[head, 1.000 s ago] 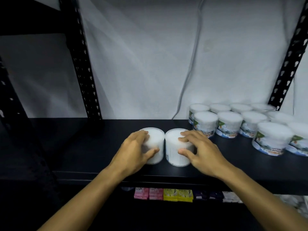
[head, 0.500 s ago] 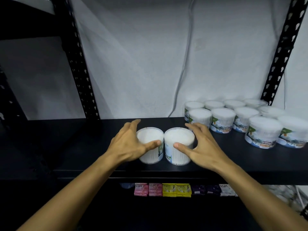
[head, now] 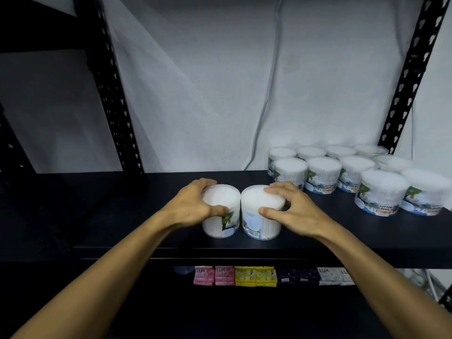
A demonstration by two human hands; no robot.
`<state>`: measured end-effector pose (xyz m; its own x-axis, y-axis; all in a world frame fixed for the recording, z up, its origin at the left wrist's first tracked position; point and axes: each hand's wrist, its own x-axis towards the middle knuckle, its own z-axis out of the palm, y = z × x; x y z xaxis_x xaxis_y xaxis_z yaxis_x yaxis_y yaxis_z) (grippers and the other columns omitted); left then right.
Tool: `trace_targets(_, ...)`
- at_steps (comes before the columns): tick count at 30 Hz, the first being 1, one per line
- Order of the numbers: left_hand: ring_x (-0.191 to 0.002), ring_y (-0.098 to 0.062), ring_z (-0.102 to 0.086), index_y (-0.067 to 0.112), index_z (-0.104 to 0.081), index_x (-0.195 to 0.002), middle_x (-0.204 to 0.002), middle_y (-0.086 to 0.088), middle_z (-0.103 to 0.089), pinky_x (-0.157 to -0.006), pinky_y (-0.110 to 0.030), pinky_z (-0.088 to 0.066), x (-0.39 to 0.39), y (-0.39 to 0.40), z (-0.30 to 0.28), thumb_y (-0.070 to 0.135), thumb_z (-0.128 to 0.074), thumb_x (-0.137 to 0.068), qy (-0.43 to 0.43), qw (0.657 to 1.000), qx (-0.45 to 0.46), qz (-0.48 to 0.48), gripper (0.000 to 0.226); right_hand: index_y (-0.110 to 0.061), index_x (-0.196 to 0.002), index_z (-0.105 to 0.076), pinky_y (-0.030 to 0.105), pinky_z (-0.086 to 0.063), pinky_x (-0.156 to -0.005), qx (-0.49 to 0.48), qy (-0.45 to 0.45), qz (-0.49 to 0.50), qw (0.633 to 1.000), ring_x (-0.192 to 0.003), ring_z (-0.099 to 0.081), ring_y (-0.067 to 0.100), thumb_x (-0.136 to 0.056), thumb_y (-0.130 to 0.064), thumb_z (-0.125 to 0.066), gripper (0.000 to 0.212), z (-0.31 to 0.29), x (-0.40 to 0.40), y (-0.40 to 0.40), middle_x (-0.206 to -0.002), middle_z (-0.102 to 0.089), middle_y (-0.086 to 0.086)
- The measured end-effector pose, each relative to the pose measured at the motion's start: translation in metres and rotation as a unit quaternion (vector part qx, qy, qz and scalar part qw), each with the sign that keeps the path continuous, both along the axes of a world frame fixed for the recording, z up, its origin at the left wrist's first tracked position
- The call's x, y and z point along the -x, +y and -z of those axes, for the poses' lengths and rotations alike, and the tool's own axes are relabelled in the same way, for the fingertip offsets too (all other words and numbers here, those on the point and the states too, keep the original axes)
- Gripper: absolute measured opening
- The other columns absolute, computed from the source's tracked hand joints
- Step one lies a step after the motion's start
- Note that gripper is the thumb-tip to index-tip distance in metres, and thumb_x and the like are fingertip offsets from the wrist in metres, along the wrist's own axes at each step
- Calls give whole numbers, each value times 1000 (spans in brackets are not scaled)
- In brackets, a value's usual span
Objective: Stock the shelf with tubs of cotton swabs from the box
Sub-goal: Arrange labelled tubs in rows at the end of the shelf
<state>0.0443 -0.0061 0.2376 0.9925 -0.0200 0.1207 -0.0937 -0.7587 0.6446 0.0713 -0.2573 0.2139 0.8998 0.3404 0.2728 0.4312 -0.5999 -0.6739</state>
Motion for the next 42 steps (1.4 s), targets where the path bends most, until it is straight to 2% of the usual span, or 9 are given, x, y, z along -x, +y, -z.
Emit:
trace_targets(7,-131,-16,-43,28,-32,-147,-147,6,-40,-108,-34,-36,-7,7,-4,47,-78,-68,57,995,-13,76,94,-29,-136,-47,32,-22,-114,43,46,-76,995,-138,-27,10,-82,-35,-69,58,-11,-9,-14,-148,-33,-11)
trace_targets(12,-134,-23,-41,17,-31,-149,-151,-3,-35,-107,-42,-39,-3,-8,-7,92,-56,-53,23,990,-128,-49,124,-35,-144,-33,36,-27,-112,48,-11,11,999,-137,-28,13,-77,-61,-63,78,-12,2,-5,-148,-28,-7)
trace_targets(15,-110,-24,-56,16,-55,-125,-127,-3,-53,-89,-42,-51,-6,-17,-9,96,-51,-47,21,973,-203,-107,112,-29,-141,-39,35,-32,-108,77,-43,65,994,-133,-32,18,-71,-68,-63,83,-12,10,8,-140,-34,0)
trace_targets(19,-78,-19,-63,15,-66,-91,-94,-2,-65,-65,-34,-54,-13,-20,-16,88,-59,-43,40,980,-179,-81,88,-19,-130,-53,30,-35,-102,87,-54,66,993,-124,-38,18,-73,-58,-68,70,-11,8,14,-128,-41,0)
trace_targets(27,-84,-16,-67,23,-67,-96,-91,3,-70,-76,-36,-58,-17,-15,-23,51,-75,-60,84,990,-106,35,47,-17,-133,-52,19,-22,-104,107,-26,-24,994,-128,-34,9,-80,-39,-69,59,-13,-7,-3,-137,-38,-6)
trace_targets(30,-101,-19,-65,20,-60,-124,-114,1,-68,-89,-37,-55,-14,-15,-25,47,-73,-56,94,988,-107,61,74,-20,-135,-50,27,-22,-112,99,1,-57,993,-134,-30,8,-82,-34,-68,57,-15,-11,-8,-144,-35,-10)
trace_targets(34,-137,-21,-38,20,-23,-153,-155,0,-32,-108,-31,-33,-8,-16,-24,50,-76,-72,96,989,-94,58,102,-35,-142,-39,39,-16,-118,95,30,-69,993,-142,-17,8,-81,-42,-67,67,-16,-7,-12,-153,-24,-16)
trace_targets(38,-130,-24,-47,19,-35,-148,-150,-3,-41,-105,-43,-43,-3,-15,-12,89,-63,-47,53,992,-108,-35,126,-36,-143,-35,35,-22,-115,40,-30,18,999,-139,-24,10,-77,-57,-65,76,-6,6,-9,-152,-25,-12)
trace_targets(42,-97,-20,-61,18,-58,-123,-115,1,-62,-82,-41,-56,3,-19,-6,86,-65,-50,27,990,-112,-81,100,-27,-136,-45,21,-28,-102,17,-46,76,996,-127,-37,11,-73,-56,-71,75,4,13,-2,-137,-38,-6)
